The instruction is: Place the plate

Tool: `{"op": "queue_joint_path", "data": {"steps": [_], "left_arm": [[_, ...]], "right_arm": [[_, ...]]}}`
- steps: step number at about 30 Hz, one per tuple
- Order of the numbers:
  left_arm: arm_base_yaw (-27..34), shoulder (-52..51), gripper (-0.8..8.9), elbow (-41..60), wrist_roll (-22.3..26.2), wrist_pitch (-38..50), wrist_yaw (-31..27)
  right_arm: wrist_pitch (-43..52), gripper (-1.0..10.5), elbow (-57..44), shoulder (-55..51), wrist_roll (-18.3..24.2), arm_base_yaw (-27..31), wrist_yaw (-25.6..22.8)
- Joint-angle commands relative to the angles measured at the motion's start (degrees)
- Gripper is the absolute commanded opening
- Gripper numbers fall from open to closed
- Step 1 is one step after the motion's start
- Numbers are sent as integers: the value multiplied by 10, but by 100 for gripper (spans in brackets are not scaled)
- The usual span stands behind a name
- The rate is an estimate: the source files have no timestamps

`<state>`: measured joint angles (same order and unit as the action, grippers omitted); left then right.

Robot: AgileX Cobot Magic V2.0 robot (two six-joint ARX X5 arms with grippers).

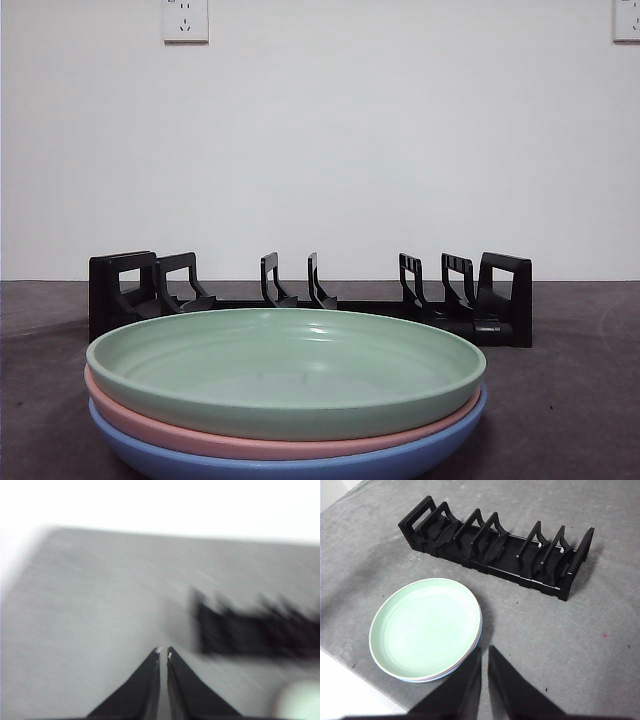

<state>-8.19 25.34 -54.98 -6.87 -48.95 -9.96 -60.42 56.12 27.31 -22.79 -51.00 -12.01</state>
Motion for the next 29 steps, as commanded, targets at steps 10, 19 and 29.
{"op": "queue_joint_path", "data": {"steps": [10,19,29], "left_arm": [[100,-203,21,388,12,311,-1],[80,-252,21,504,8,363,2],[59,-252,21,543,25,379,80]], "right_arm": [[8,21,5,3,-3,-6,-1],[8,20,5,3,-3,-6,-1],[8,20,5,3,-3,-6,-1]]}}
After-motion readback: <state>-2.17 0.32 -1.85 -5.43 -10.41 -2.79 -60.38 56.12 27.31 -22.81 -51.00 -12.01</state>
